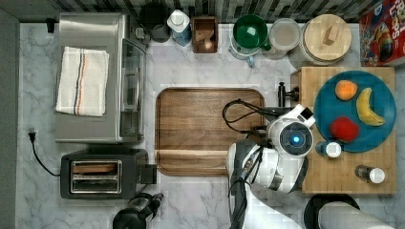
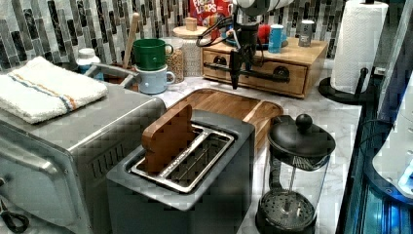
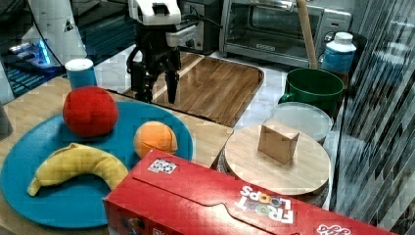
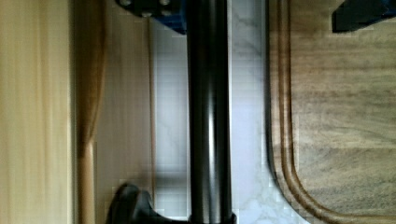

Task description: Open the drawer.

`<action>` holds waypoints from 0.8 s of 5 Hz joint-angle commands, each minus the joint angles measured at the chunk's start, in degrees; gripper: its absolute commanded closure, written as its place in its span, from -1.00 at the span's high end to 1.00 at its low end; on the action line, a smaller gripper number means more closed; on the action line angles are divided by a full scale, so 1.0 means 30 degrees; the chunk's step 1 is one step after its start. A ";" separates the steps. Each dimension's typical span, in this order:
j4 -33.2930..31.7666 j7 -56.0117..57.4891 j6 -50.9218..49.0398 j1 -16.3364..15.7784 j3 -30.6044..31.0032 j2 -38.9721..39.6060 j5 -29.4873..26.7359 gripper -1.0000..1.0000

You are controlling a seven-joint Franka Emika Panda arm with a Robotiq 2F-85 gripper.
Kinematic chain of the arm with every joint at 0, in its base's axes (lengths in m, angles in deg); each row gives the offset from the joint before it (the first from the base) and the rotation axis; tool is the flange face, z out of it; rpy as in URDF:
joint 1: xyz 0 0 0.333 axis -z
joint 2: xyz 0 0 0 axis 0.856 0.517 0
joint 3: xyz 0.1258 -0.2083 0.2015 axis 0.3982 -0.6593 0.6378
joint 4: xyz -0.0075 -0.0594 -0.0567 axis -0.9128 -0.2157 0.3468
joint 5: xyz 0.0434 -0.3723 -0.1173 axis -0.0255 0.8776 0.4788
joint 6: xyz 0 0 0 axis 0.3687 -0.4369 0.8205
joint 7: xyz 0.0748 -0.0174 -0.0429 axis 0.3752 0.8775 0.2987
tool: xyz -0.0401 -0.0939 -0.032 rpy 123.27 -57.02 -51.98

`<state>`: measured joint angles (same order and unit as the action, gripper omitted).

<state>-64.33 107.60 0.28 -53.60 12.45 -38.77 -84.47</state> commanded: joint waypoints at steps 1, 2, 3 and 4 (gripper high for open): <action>-0.0434 -0.4486 0.0441 -0.3579 0.2800 0.0038 -0.0929 1.00; -0.0110 -0.6652 -0.0225 -0.4808 0.3181 -0.0150 -0.0839 1.00; -0.0203 -0.7707 0.0563 -0.5771 0.3415 0.0303 -0.0670 1.00; -0.0233 -0.9454 0.1188 -0.7023 0.3309 0.0476 -0.0055 1.00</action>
<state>-65.67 83.07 1.18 -66.21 13.92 -36.78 -86.05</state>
